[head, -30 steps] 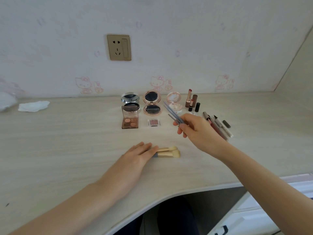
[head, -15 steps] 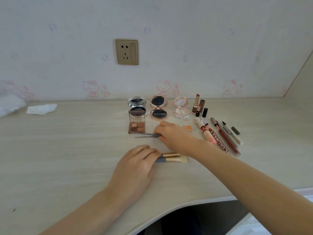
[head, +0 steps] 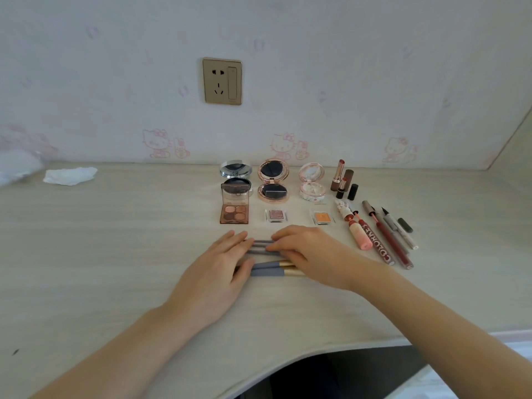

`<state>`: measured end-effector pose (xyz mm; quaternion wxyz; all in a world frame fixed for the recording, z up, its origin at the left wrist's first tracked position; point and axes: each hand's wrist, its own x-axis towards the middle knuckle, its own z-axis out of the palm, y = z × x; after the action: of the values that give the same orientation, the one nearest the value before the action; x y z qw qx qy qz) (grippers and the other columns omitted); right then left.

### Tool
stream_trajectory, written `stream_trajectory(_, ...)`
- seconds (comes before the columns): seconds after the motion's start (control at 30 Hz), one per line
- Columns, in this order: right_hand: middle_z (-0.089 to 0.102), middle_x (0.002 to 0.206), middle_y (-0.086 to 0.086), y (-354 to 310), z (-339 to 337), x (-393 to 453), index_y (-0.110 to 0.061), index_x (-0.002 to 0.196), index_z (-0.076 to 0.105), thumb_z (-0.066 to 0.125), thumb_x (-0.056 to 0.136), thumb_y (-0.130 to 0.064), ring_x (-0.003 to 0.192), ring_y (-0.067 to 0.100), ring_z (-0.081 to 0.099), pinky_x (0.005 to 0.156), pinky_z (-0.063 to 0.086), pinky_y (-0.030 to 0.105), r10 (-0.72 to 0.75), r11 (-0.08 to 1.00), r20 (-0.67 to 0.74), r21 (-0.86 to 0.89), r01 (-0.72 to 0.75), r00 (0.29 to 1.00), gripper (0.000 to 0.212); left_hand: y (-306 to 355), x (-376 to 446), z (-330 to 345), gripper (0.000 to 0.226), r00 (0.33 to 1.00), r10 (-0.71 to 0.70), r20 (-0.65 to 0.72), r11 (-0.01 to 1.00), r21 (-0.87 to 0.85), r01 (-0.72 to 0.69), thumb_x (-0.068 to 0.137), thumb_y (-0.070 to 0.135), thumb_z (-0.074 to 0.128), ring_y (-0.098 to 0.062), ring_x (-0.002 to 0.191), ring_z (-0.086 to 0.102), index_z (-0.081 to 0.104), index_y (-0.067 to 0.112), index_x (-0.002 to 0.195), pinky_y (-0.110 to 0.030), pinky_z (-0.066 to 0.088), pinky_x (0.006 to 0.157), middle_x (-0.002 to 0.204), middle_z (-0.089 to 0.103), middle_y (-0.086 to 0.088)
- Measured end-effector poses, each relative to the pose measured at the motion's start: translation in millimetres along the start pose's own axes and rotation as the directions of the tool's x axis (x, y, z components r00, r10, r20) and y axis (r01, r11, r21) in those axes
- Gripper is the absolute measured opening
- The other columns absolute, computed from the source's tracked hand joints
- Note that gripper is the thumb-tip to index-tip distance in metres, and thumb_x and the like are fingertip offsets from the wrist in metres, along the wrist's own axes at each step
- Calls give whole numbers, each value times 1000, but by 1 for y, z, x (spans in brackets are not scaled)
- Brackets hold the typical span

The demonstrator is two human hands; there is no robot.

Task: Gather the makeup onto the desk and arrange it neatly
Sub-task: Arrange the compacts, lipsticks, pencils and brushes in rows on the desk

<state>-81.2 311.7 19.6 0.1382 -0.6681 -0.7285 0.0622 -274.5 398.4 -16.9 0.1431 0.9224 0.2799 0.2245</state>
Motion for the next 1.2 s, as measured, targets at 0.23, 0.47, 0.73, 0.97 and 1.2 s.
stream_trajectory(0.23, 48, 142, -2, -10, 2, -12, -20, 136, 52, 39, 101, -13, 135, 9, 35, 106, 17, 6, 44, 995, -96, 90, -36, 994, 38, 3, -3, 3, 54, 995, 21, 98, 999, 46, -26, 99, 45, 26, -2, 145, 5, 23, 27, 150, -16, 0, 115, 157, 19, 15)
stream_trajectory(0.47, 9, 160, -4, -7, 16, -50, -17, 152, 8, 32, 96, -55, 146, 5, 2, 109, -2, 13, 315, 949, -109, 56, -310, 943, 72, 0, -2, 6, 61, 971, 29, 235, 986, 153, -67, 98, 50, 12, -1, 142, -20, -7, 28, 152, -23, -10, 116, 157, -13, 18)
stream_trajectory(0.73, 4, 161, -1, -12, 27, -40, -14, 152, 1, 27, 95, -61, 147, 10, -1, 113, -5, 21, 312, 950, -50, -13, -313, 949, 79, 2, 6, 6, 62, 951, 68, 300, 981, 156, -119, 100, 48, 14, -1, 138, -30, -11, 24, 151, -17, -16, 111, 149, -24, 19)
stream_trajectory(0.97, 8, 161, 0, -7, 31, -37, -15, 153, 7, 24, 99, -53, 148, 13, -3, 119, -3, 28, 286, 954, -87, -68, -292, 954, 68, 1, 4, 8, 57, 964, 82, 252, 978, 166, -127, 102, 42, 16, -1, 144, -13, -1, 23, 153, -14, -15, 111, 160, -5, 12)
stream_trajectory(1.2, 8, 161, -3, -8, 32, -38, -17, 153, 7, 23, 97, -55, 148, 13, -5, 121, 1, 36, 291, 950, -117, -84, -302, 949, 69, 2, 1, 9, 56, 978, 79, 193, 984, 144, -107, 102, 41, 20, 0, 144, -11, 5, 23, 153, -13, -13, 111, 159, 0, 15)
